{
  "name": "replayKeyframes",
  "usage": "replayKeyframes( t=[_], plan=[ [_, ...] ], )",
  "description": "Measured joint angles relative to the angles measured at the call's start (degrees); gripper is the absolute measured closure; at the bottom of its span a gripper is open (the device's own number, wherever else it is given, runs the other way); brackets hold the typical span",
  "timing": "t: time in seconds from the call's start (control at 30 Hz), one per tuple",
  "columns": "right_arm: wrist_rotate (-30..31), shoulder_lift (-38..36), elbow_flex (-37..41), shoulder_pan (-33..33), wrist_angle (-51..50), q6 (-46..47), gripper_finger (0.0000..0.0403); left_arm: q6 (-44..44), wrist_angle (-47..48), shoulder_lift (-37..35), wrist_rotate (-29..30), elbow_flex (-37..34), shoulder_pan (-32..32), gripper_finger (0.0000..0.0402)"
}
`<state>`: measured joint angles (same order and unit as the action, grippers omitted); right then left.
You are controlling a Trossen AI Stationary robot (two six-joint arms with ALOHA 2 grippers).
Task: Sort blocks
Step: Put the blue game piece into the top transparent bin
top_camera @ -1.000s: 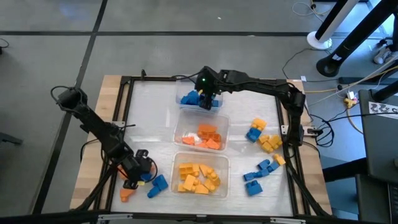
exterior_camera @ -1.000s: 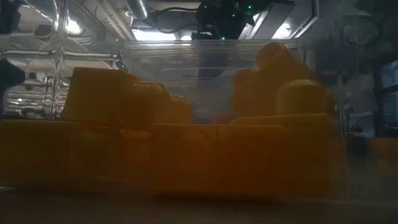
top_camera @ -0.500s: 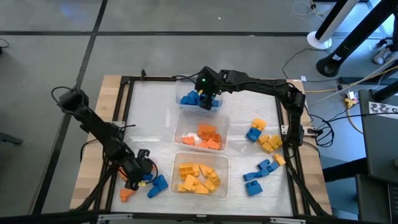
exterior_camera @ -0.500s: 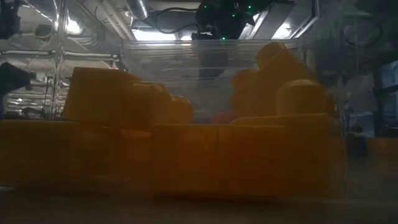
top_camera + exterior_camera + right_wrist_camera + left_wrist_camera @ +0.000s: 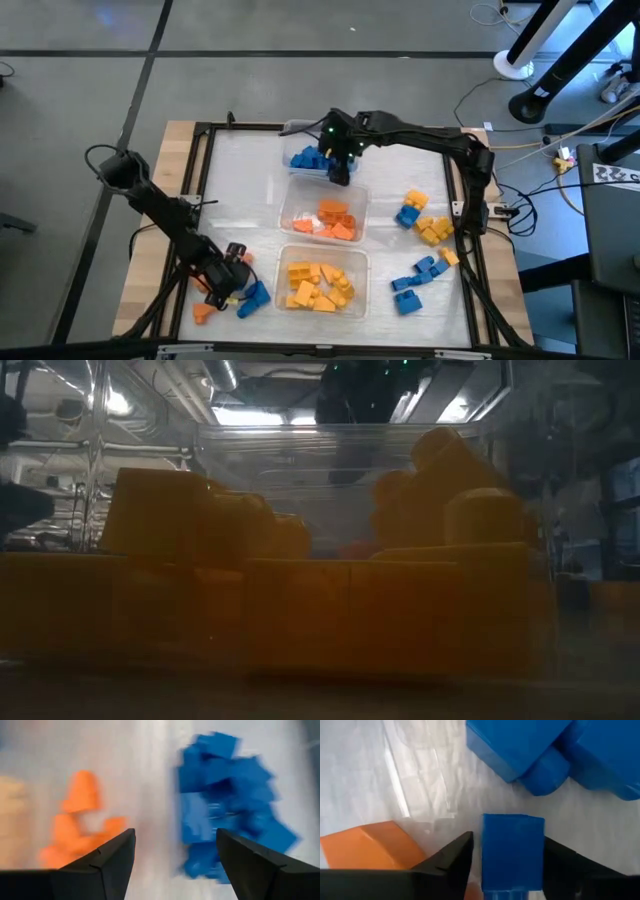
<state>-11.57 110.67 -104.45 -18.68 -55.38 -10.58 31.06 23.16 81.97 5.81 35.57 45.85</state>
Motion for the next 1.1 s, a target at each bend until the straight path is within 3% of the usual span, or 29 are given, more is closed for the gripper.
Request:
replayKeyframes(
  t=[0.17,0.37,0.53,0.67,0.87,1.1],
  plan=[
    [-1.32,-2.90,-2.66,2.31,-10.96,-0.49,0.0127,1.57,0.01,-1.88,-0.28,-0.10,-0.14,0.0283],
    [3.82,-8.29,-5.26,5.97,-25.96,-1.29,0.0127,4.77,0.14,-6.78,-1.69,-0.12,-0.63,0.0284],
    [8.51,-13.23,-5.55,9.60,-34.10,0.69,0.0127,7.53,0.49,-15.37,-3.08,0.49,-2.56,0.0284],
    [13.90,-16.90,-4.34,12.91,-34.59,5.11,0.0127,7.62,0.39,-23.18,-2.50,2.53,-5.60,0.0282],
    [21.22,-20.09,-0.95,18.23,-34.44,15.22,0.0127,0.74,-0.08,-31.91,8.72,5.88,-12.91,0.0275],
    [19.21,-22.05,8.19,26.13,-34.64,26.83,0.0127,-16.53,-6.49,-34.64,27.39,6.65,-25.54,0.0278]
  ],
)
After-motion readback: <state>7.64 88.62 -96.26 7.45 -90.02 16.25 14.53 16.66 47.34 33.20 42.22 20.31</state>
